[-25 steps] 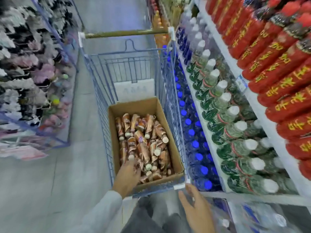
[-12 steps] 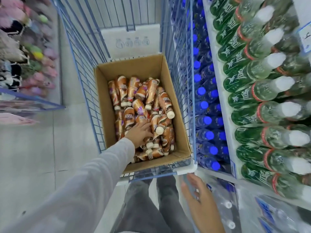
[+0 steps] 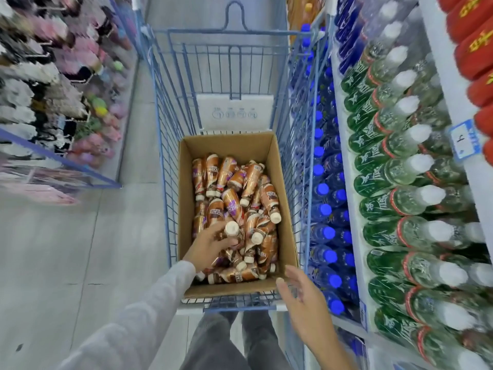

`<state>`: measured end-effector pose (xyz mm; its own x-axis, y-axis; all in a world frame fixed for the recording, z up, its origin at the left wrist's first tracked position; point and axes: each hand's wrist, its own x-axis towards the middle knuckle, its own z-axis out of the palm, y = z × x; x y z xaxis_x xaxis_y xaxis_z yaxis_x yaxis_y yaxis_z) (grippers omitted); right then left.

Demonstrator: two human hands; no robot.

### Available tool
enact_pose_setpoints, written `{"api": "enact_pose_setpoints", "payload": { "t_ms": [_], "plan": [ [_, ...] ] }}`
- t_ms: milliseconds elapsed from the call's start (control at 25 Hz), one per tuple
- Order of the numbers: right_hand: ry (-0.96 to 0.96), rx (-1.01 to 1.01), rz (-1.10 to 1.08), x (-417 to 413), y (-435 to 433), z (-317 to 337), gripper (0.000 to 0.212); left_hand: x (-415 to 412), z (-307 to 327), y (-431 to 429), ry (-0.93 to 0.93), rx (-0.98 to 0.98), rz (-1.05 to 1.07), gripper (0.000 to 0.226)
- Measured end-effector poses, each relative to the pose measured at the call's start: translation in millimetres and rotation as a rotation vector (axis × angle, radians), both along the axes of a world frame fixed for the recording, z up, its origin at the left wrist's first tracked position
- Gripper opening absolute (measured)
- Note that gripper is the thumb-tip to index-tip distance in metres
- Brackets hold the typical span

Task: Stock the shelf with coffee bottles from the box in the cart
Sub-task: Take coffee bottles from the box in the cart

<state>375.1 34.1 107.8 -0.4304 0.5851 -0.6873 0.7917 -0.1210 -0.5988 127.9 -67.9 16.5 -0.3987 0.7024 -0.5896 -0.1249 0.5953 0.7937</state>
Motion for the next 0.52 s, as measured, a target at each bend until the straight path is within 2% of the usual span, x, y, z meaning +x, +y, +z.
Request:
{"api": "enact_pose_setpoints", "payload": {
  "t_ms": [120,280,440,520],
  "plan": [
    [0.065,0.01,0.081,-42.5,17.4,-12.7,0.041,12.6,35.2,-35.8,-0.141,0.109,0.314,0.043],
    [0.074,0.034,0.288,-116.6,27.6,-50.5,0.049,22.8,73.6,-75.5,-0.172,0.184,0.558,0.05],
    [0.041,0.118,0.643,-187.0,29.1,-108.5,0.048,26.2,84.2,-84.0,-0.252,0.173,0.736,0.06],
    [0.019,0.19,0.854,-211.1,36.8,-137.7,0.058,24.4,82.9,-85.3,-0.284,0.171,0.803,0.059]
  ]
}}
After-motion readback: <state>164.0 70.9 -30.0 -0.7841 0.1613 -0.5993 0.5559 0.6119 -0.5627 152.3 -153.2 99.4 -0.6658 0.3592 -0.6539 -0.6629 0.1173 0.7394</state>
